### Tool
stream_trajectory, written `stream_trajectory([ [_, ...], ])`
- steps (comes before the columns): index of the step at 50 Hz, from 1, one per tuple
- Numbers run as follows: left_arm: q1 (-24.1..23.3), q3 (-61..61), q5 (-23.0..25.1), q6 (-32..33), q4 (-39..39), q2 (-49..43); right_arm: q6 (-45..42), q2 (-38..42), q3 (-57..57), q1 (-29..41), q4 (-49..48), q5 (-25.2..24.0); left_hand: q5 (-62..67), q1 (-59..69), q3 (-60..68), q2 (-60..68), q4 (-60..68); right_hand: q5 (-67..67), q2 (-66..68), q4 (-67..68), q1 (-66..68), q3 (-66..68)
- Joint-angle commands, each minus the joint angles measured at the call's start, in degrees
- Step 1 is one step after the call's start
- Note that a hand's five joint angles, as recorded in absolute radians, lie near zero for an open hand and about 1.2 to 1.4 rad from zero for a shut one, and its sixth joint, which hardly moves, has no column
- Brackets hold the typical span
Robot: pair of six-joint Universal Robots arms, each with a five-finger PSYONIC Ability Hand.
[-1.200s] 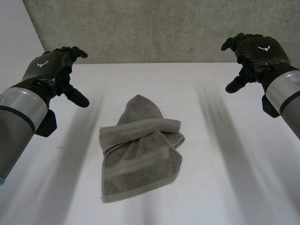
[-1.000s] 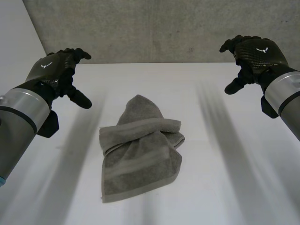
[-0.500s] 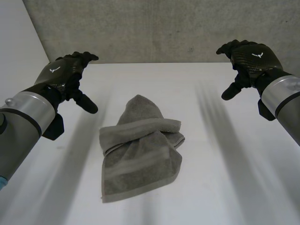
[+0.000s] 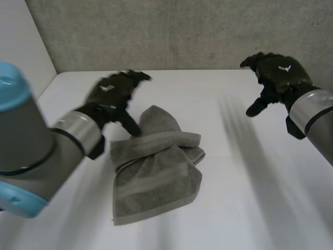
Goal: Fold the towel.
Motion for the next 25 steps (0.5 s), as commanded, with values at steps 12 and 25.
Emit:
stream_trajectory([
  [12,-9.5,18.4,1.1,28.3,2.7,-28.5,-4.7,0.3,16.5,-0.5,-0.2,-4.0,25.9,25.9,26.0,26.2,26.2,-3.6,-3.1,-2.9,-3.2,-2.2],
  [25,-9.2,21.5,1.2,30.6,4.2,-32.0,-3.6,0.7,22.1,-0.9,-0.4,-11.0,38.1,38.1,38.1,38.3,38.3,-3.6,-3.1,-2.9,-3.2,-2.2],
])
